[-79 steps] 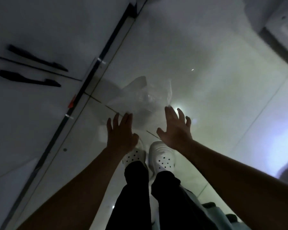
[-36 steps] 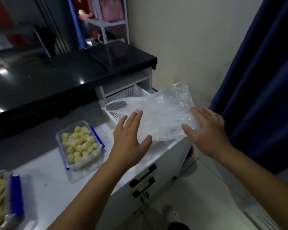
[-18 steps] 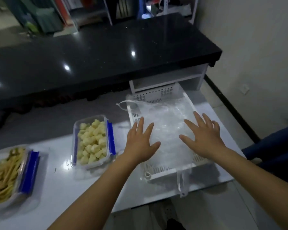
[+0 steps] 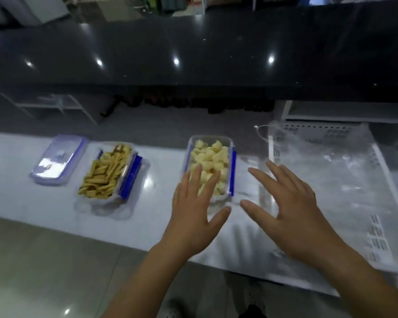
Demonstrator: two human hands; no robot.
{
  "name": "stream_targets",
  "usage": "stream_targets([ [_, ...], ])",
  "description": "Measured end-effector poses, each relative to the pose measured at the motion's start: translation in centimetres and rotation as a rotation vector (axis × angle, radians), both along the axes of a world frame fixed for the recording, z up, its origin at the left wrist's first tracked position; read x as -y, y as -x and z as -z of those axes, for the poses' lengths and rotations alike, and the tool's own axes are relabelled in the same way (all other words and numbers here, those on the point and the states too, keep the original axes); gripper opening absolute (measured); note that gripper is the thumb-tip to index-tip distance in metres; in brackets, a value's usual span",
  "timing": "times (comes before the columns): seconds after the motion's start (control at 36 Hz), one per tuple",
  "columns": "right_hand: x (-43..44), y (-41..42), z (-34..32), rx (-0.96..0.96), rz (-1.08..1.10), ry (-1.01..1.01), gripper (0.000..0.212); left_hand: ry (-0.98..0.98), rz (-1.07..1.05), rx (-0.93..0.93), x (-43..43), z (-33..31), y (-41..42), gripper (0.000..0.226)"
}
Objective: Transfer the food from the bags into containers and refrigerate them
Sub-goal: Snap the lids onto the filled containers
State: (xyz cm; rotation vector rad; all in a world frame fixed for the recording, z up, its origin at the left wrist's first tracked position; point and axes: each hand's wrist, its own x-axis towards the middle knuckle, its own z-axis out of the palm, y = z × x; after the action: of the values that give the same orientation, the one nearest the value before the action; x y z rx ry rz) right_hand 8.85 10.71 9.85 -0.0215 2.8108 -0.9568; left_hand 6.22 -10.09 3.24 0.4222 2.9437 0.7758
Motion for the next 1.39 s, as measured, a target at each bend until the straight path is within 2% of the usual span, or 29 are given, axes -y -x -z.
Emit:
stream_targets([
  [0.19, 14.1, -2.6, 2.3, 0.072, -0.108, -0.074, 0.087, -0.143, -0.296, 0.043, 15.3, 1.5, -6.2, 0.076],
  [0.28, 19.7, -3.7, 4.9, 0.125, -0.122, -0.056, 0.079, -0.191, -0.401, 0.101, 22.0, 2.4, -8.4, 0.076],
  [0.36, 24.5, -4.7, 7.3, 0.171, -0.151, -0.041, 0.071, -0.208, -0.442, 0.121, 27.9, 3.7, -10.1, 0.076],
  [0.44, 28.2, -5.8, 8.3, 0.178, -0.188, -0.048, 0.074, -0.163, -0.477, 0.162, 32.3, 4.6, -11.2, 0.079],
  [0.61, 32.9, -5.2, 6.6, 0.160, -0.237, -0.138, 0.076, -0.187, -0.497, 0.225, 37.8, 5.4, -10.7, 0.083],
  [0.67, 34.2, -4.3, 5.9, 0.158, -0.243, -0.158, 0.081, -0.186, -0.500, 0.233, 39.4, 5.6, -9.4, 0.084],
  [0.83, 37.9, 0.5, 7.3, 0.117, -0.209, -0.246, 0.074, -0.201, -0.557, 0.259, 43.4, 6.1, -3.3, 0.088],
  [1.0, 42.0, 7.8, 11.0, -0.028, -0.160, -0.347, 0.077, 0.045, -0.551, 0.227, 46.9, 6.0, 6.8, 0.097],
  [1.11, 43.3, 12.5, 13.0, -0.009, -0.091, -0.379, 0.082, 0.169, -0.551, 0.276, 48.8, 6.2, 14.0, 0.110],
  [1.17, 43.8, 13.0, 13.1, -0.051, -0.106, -0.421, 0.081, 0.203, -0.585, 0.300, 49.7, 6.2, 15.0, 0.117],
  [1.22, 43.6, 16.1, 14.2, 0.008, 0.003, -0.419, 0.079, 0.251, -0.490, 0.374, 49.4, 8.3, 20.5, 0.120],
  [1.28, 43.9, 16.4, 13.8, -0.056, -0.012, -0.433, 0.076, 0.291, -0.508, 0.350, 49.8, 8.0, 20.6, 0.122],
  [1.39, 44.1, 17.8, 13.5, -0.033, -0.011, -0.429, 0.071, 0.331, -0.528, 0.322, 50.3, 8.5, 21.2, 0.125],
])
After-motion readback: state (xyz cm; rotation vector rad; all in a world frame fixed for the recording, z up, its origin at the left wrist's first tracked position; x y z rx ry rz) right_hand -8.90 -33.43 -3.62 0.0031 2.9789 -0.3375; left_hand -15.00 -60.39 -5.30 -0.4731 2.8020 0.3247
